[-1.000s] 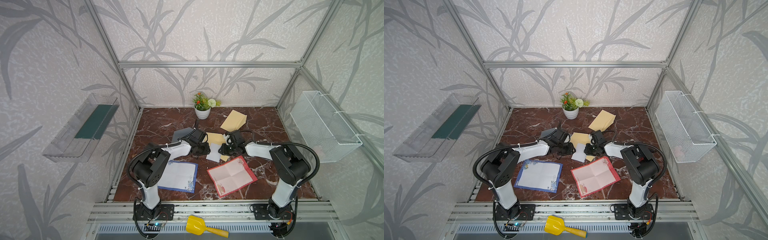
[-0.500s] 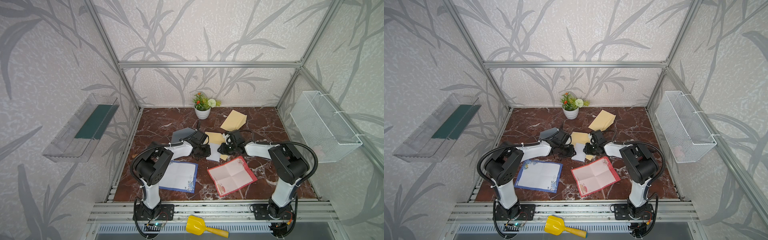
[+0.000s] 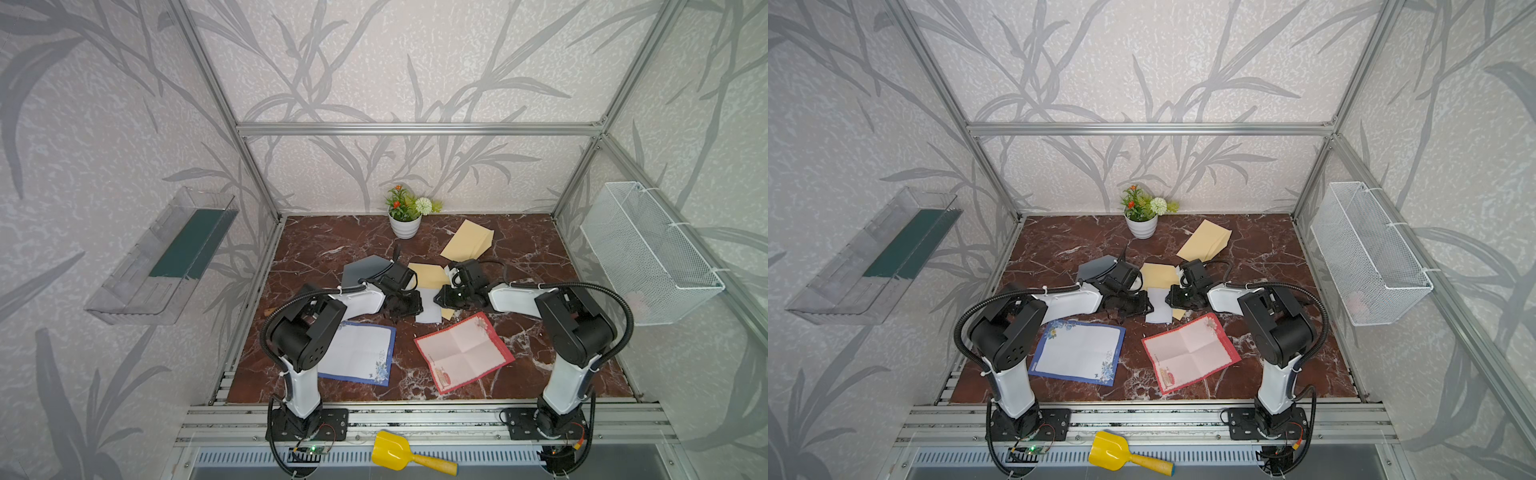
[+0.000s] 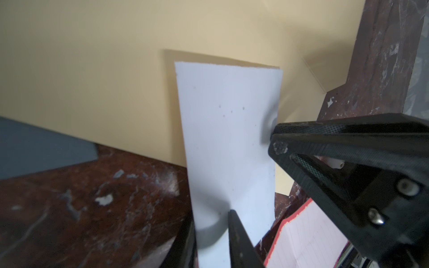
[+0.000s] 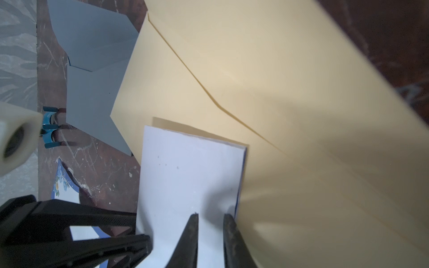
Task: Fold the letter paper in half and place it into the envelope
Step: Pick up the letter paper from the envelope.
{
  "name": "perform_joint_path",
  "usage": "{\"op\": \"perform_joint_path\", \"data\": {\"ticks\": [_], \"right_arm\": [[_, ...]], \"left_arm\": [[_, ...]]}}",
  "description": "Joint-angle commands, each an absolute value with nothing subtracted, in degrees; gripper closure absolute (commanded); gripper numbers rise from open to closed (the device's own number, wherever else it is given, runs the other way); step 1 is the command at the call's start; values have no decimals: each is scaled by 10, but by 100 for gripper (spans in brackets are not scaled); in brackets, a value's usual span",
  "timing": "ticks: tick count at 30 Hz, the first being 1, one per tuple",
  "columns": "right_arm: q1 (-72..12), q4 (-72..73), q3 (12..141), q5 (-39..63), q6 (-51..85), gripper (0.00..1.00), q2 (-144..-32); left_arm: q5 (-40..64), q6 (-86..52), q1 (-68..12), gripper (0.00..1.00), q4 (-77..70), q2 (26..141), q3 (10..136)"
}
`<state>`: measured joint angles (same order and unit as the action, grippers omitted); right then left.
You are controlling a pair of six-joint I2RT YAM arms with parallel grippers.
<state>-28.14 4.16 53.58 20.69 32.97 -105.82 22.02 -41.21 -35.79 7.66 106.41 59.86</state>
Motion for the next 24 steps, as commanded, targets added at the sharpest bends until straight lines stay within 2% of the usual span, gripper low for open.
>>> {"op": "perform_joint_path", "data": {"ticks": [1, 7, 12, 19, 24], "right_arm": [[-284, 12, 530, 204, 331, 78, -1080], [-283, 8, 531, 203, 329, 78, -1069], [-279, -4, 540, 208, 321, 75, -1043], [-256, -53, 538, 219, 292, 62, -945], [-226, -40, 497, 266, 290, 55, -896]], "left_arm": [[237, -424, -360, 80, 58, 1048, 595], [224, -423, -359, 100, 70, 1038, 592], [210, -413, -357, 100, 83, 1023, 591], [220, -384, -350, 100, 43, 966, 567], [244, -364, -342, 100, 5, 923, 542]]}}
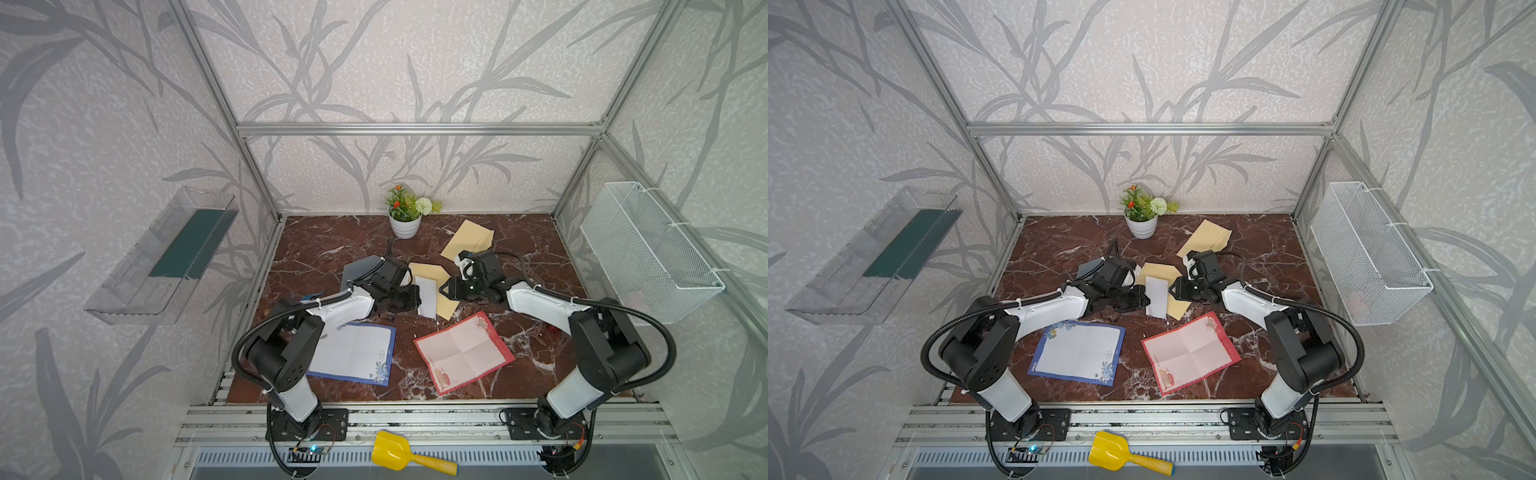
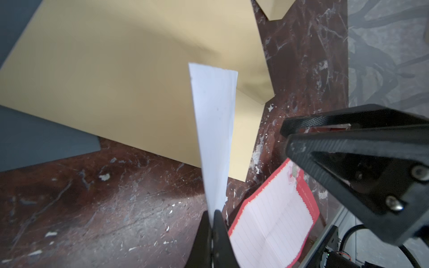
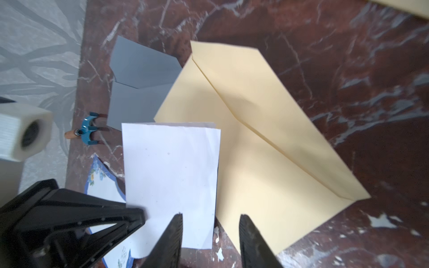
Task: Fold the letter paper in half and place it into the envelope
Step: Pick up the letter paper from the envelope, then adjust the letter paper.
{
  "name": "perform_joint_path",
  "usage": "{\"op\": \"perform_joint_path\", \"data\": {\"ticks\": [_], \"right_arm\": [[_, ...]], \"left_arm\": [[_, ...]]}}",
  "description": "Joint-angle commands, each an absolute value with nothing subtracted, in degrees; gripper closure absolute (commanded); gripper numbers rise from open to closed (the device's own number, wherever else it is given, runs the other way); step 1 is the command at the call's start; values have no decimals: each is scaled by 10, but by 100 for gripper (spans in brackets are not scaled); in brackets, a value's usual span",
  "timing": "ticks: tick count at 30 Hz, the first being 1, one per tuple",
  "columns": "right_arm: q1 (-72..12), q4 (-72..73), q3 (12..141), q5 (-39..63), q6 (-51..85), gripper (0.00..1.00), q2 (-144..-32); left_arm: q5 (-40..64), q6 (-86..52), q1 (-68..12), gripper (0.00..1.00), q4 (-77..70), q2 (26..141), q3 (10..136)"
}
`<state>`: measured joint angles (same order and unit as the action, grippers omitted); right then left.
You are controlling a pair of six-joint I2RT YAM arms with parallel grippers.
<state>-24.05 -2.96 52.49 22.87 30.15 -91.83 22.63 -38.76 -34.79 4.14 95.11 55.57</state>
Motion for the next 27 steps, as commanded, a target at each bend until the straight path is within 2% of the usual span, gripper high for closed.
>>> {"op": "perform_joint_path", "data": {"ticks": [1, 10, 14, 18, 27], "right_arm": [[-221, -33, 489, 279, 290, 54, -890], [-207, 77, 443, 416, 295, 42, -877], [-207, 110, 437, 439, 303, 38, -875], [-207, 123, 439, 447, 313, 37, -884], [-207, 267, 412, 524, 387, 36, -886]], "left_arm": [[252, -363, -341, 100, -7, 914, 535], [322, -342, -338, 100, -45, 866, 512], [339, -338, -337, 100, -46, 860, 512], [361, -340, -337, 100, -58, 854, 510], [367, -334, -335, 100, -51, 840, 513]]}}
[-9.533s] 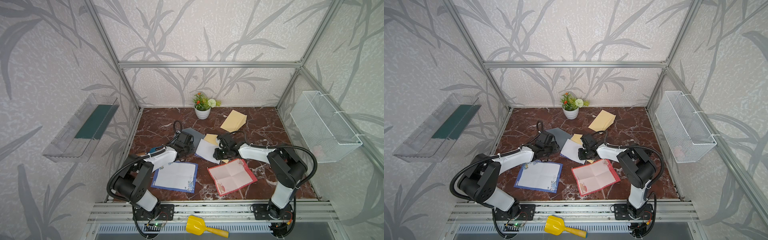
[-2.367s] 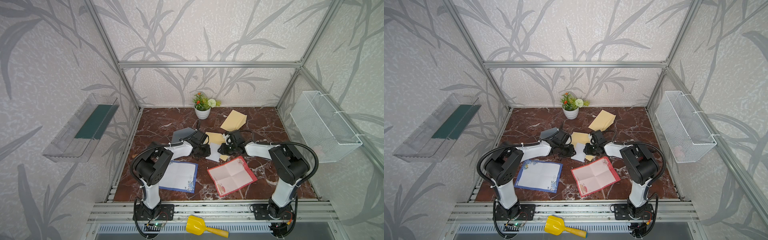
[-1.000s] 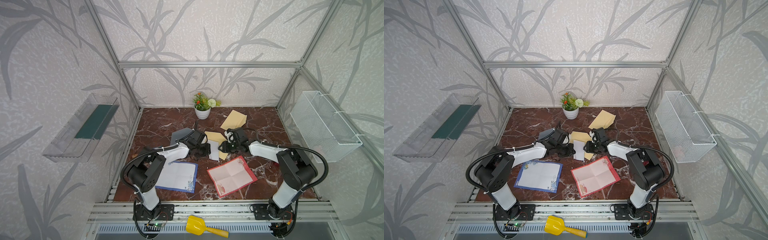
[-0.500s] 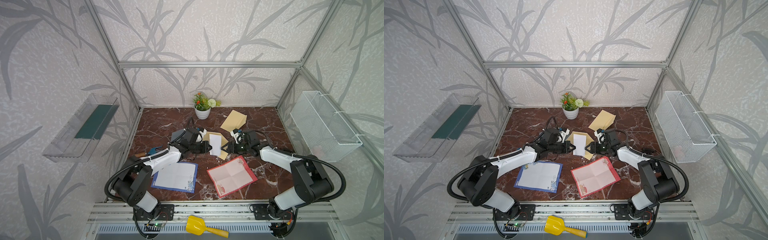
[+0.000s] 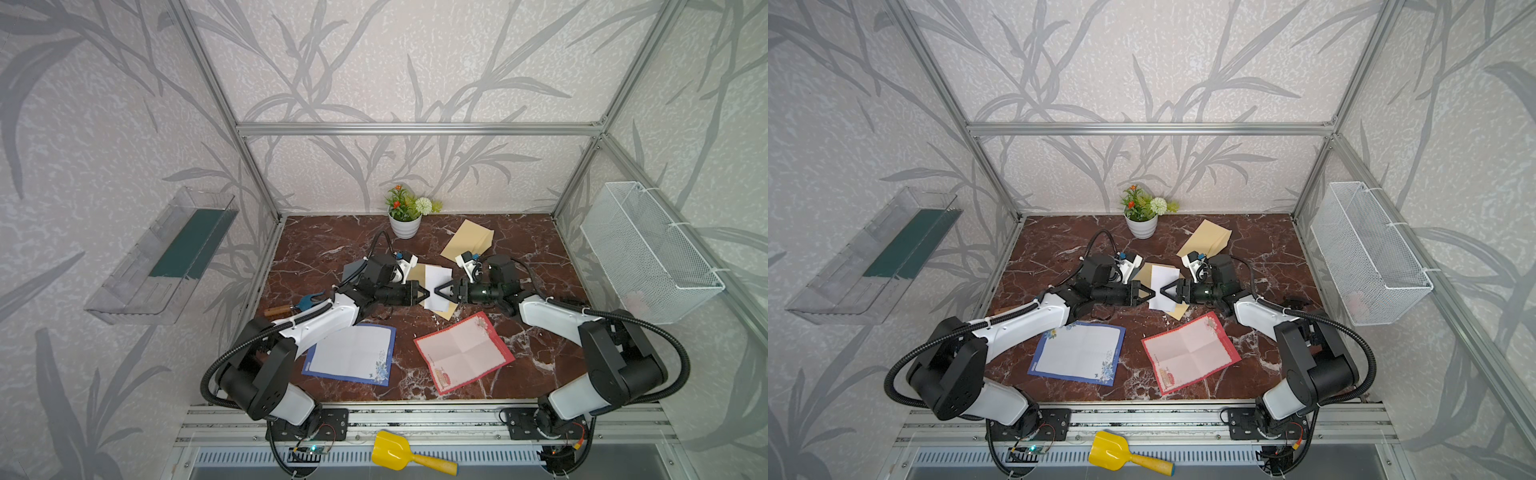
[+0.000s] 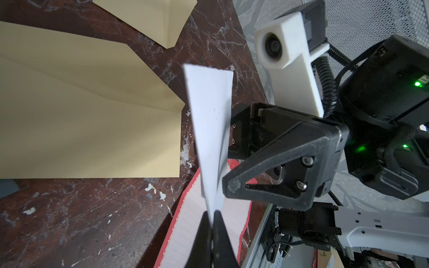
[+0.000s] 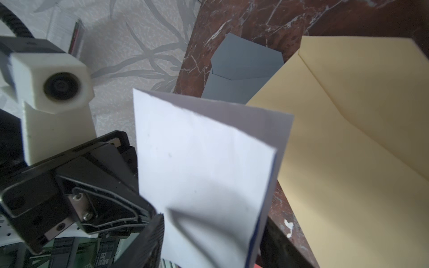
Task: Fold the letter paper in half and place it into the envelope
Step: Adjust the letter paper.
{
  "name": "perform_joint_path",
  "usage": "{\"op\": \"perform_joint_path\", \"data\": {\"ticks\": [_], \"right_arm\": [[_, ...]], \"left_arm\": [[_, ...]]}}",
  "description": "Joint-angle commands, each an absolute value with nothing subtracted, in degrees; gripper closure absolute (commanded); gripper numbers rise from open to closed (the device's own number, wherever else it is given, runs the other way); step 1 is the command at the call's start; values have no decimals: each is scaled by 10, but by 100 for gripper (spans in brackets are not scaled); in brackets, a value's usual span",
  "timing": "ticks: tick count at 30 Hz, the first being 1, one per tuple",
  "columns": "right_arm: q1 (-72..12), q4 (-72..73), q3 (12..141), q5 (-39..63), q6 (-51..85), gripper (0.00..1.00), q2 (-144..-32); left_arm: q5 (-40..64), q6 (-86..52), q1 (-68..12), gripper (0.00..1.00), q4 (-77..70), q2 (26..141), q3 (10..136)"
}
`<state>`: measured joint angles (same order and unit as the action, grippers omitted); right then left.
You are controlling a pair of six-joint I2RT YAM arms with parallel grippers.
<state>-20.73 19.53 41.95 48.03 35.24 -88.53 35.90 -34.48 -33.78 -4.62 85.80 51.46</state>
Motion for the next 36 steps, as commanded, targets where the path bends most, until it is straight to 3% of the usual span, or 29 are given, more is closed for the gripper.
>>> {"op": "perform_joint_path", "data": {"ticks": [1, 5, 16, 19, 26, 30, 36], "right_arm": [[-206, 276, 408, 526, 395, 37, -884], [-206, 287, 400, 529, 403, 45, -878], [-207, 274, 400, 520, 414, 83, -862], [-207, 268, 406, 514, 416, 87, -863], [-207, 267, 415, 516, 424, 94, -866], [-207, 261, 416, 518, 423, 93, -860], [-207, 249, 415, 520, 422, 93, -847]], "left_arm": [[364, -334, -333, 100, -49, 840, 513], [362, -337, -326, 100, -47, 844, 514], [372, -343, -317, 100, -50, 856, 522], [373, -342, -314, 99, -49, 853, 522], [370, -357, -300, 44, -73, 846, 500], [372, -363, -291, 33, -91, 846, 486], [387, -379, -280, 32, -137, 862, 478]]}}
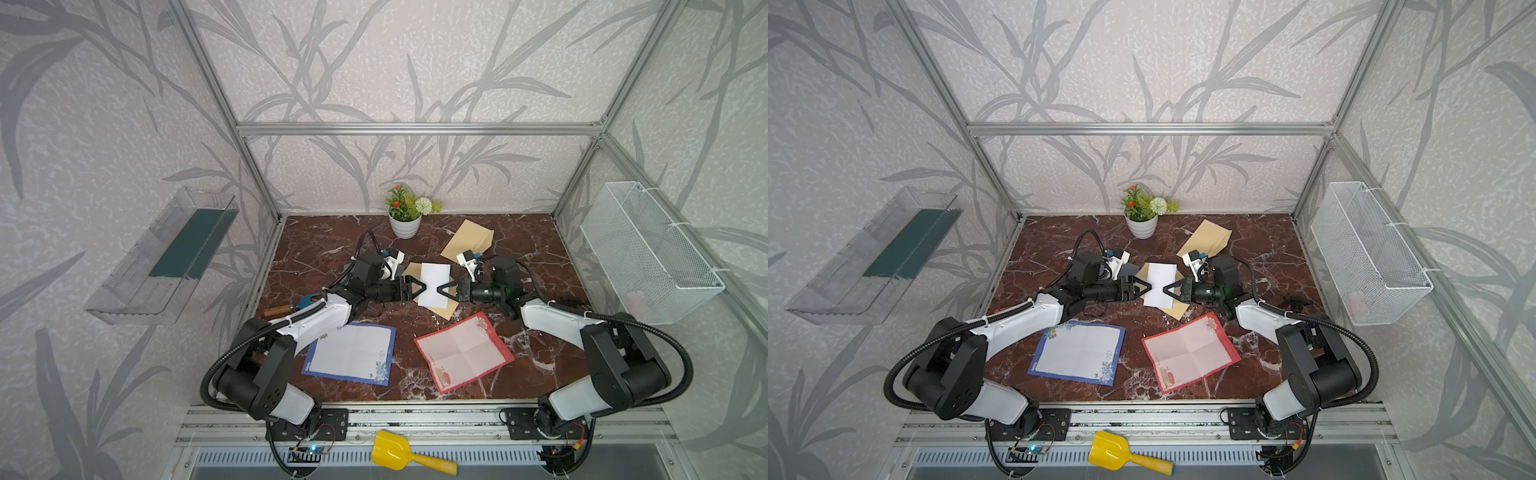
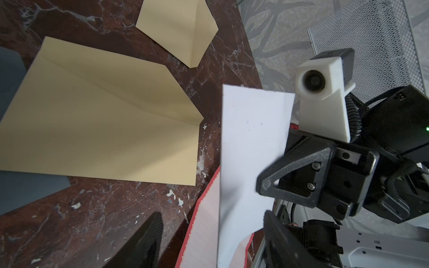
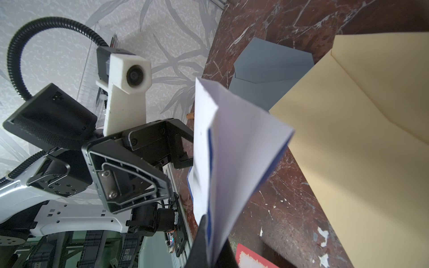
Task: Fold the letter paper in half and place it into the envelope
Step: Adjust the letter paper.
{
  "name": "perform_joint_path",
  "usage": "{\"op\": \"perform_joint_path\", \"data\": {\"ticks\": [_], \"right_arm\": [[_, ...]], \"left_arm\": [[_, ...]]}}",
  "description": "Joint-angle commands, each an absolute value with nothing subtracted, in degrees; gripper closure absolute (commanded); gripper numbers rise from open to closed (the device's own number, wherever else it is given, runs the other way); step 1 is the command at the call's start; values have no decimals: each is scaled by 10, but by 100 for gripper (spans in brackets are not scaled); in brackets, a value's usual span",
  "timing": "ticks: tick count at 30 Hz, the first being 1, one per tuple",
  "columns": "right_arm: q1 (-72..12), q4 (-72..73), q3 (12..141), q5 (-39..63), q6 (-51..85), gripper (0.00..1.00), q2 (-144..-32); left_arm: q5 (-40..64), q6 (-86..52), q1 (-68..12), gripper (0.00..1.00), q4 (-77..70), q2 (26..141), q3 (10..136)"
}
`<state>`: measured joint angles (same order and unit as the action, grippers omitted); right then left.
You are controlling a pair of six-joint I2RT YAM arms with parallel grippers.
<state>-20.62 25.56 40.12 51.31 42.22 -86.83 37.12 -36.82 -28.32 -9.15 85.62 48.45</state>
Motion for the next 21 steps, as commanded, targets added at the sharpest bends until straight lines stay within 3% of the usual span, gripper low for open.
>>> {"op": "perform_joint_path", "data": {"ticks": [1, 17, 21], "right_arm": [[-207, 247, 415, 520, 422, 93, -846], [-222, 280, 421, 535, 446, 90, -867], [-225, 283, 421, 531, 448, 90, -871]], "left_arm": [[388, -381, -279, 32, -144, 864, 479], [424, -402, -280, 38, -204, 890, 471], [438, -404, -283, 45, -207, 893, 478]]}}
